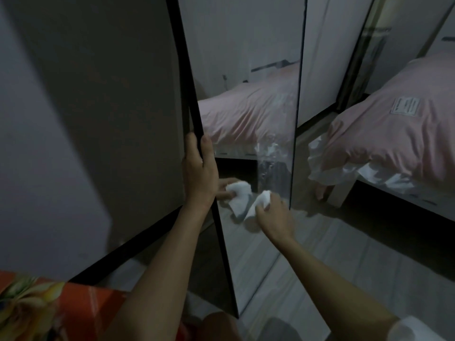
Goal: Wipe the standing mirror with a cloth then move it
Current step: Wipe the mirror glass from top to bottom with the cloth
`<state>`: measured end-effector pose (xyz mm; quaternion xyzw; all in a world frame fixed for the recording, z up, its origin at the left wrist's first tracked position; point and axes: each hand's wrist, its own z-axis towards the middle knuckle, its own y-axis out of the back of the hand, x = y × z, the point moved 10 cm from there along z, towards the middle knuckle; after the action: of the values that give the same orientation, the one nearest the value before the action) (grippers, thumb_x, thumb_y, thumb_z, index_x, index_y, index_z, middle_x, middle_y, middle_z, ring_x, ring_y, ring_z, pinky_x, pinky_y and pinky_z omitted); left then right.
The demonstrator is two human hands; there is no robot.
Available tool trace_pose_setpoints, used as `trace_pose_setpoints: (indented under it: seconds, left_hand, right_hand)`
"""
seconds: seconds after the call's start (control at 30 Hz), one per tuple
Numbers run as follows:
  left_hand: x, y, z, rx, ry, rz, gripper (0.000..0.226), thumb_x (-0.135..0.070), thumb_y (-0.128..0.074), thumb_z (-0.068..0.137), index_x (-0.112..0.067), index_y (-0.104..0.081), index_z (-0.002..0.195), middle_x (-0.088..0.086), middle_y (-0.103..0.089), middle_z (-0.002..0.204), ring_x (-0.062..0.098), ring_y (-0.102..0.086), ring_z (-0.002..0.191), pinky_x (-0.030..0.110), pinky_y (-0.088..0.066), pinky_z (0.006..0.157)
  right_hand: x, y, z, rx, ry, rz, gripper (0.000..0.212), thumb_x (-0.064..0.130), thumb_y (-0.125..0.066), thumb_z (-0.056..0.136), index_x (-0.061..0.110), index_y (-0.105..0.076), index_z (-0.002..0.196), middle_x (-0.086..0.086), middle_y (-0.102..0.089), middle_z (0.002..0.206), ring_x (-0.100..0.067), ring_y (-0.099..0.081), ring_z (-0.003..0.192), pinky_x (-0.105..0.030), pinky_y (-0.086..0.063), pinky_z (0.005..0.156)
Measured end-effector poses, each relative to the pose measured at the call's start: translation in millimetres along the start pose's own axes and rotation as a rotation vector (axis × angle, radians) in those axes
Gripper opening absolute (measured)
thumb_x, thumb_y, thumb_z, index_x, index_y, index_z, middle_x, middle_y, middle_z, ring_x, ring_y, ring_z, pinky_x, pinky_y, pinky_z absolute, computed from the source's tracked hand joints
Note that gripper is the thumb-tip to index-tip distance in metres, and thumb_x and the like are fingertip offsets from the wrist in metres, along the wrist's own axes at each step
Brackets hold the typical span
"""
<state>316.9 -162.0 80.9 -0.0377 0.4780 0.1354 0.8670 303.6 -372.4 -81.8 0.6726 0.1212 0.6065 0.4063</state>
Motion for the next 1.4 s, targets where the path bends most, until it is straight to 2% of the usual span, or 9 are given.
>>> trace_pose_setpoints:
  seconds: [0.17, 0.33, 0.53, 0.7, 0.83, 1.03, 1.13, 1.27, 1.4]
  left_hand:
    - [0, -7, 4, 0.086, 0.002, -0.061, 0.019, -0.03, -0.034, 0.101, -0.019, -0.047, 0.109, -0.021, -0.046, 0.077, -0.019, -0.051, 0.071, 0.001, -0.039, 0.067]
    - [3, -10, 1, 0.083, -0.002, -0.103, 0.019, -0.036, -0.033, 0.095, -0.026, -0.044, 0.107, -0.021, -0.051, 0.083, -0.016, -0.052, 0.076, 0.004, -0.039, 0.071]
    - [2, -9, 3, 0.102, -0.043, -0.101, 0.025, -0.018, -0.033, 0.102, -0.019, -0.042, 0.125, -0.056, -0.045, 0.08, -0.031, -0.045, 0.077, -0.005, -0.034, 0.07]
    - [7, -7, 2, 0.035, -0.048, -0.109, 0.025, -0.017, -0.034, 0.101, -0.013, -0.046, 0.123, -0.032, -0.053, 0.079, -0.029, -0.046, 0.079, -0.004, -0.033, 0.07]
    - [8, -11, -1, -0.025, -0.055, -0.101, 0.029, -0.021, -0.034, 0.101, -0.004, -0.049, 0.12, -0.029, -0.045, 0.091, -0.03, -0.045, 0.082, -0.005, -0.032, 0.072]
    - [5, -8, 0, -0.135, -0.105, -0.088, 0.034, -0.029, -0.035, 0.098, -0.002, -0.053, 0.108, -0.024, -0.049, 0.087, -0.024, -0.048, 0.081, -0.002, -0.034, 0.072]
    - [7, -2, -1, -0.186, -0.112, -0.082, 0.03, -0.032, -0.034, 0.096, -0.008, -0.052, 0.096, -0.02, -0.047, 0.074, -0.016, -0.05, 0.071, 0.001, -0.034, 0.064]
    - [6, 2, -2, -0.211, -0.136, -0.066, 0.023, -0.035, -0.032, 0.094, -0.017, -0.046, 0.092, -0.016, -0.043, 0.067, -0.008, -0.05, 0.065, 0.005, -0.036, 0.061]
    - [13, 0, -2, -0.235, -0.124, -0.073, 0.029, -0.038, -0.031, 0.094, -0.015, -0.05, 0.096, -0.02, -0.047, 0.075, -0.014, -0.05, 0.072, 0.003, -0.035, 0.065]
  right_hand:
    - [91, 67, 0, -0.356, 0.316, 0.102, 0.051, 0.031, -0.049, 0.082, 0.013, -0.043, 0.129, -0.013, -0.05, 0.118, -0.026, -0.046, 0.108, -0.031, -0.038, 0.086]
    - [107, 34, -10, -0.286, 0.417, 0.238, 0.062, 0.019, -0.054, 0.086, 0.017, -0.027, 0.142, -0.01, -0.031, 0.12, -0.017, -0.038, 0.106, -0.021, -0.039, 0.084]
    - [8, -41, 1, 0.022, 0.086, 0.352, 0.032, 0.027, -0.062, 0.08, 0.014, -0.054, 0.108, -0.001, -0.059, 0.097, -0.007, -0.059, 0.081, -0.03, -0.057, 0.077]
    - [-29, -24, 12, -0.023, -0.251, 0.56, 0.03, 0.014, -0.06, 0.073, 0.008, -0.055, 0.101, -0.006, -0.057, 0.084, -0.03, -0.062, 0.081, -0.029, -0.05, 0.063]
    - [36, 61, 19, -0.398, 0.037, 0.57, 0.053, 0.014, -0.065, 0.074, 0.015, -0.044, 0.122, -0.007, -0.05, 0.111, -0.017, -0.054, 0.084, -0.022, -0.05, 0.068]
    - [125, 85, 26, -0.463, 0.391, 0.375, 0.057, 0.016, -0.056, 0.086, 0.026, -0.036, 0.138, -0.006, -0.032, 0.122, -0.017, -0.046, 0.1, -0.022, -0.044, 0.078]
    - [69, 45, 40, -0.375, 0.152, 0.492, 0.047, 0.014, -0.051, 0.09, 0.019, -0.04, 0.136, -0.009, -0.041, 0.118, -0.01, -0.049, 0.086, -0.008, -0.042, 0.072]
    - [-44, -38, 35, -0.088, -0.373, 0.667, 0.014, 0.01, -0.052, 0.088, 0.014, -0.053, 0.102, -0.01, -0.054, 0.096, -0.027, -0.055, 0.093, -0.03, -0.048, 0.07]
    - [-47, 3, 31, -0.335, -0.419, 0.705, 0.039, 0.007, -0.056, 0.085, 0.006, -0.044, 0.122, -0.014, -0.052, 0.112, -0.023, -0.05, 0.089, -0.027, -0.042, 0.072]
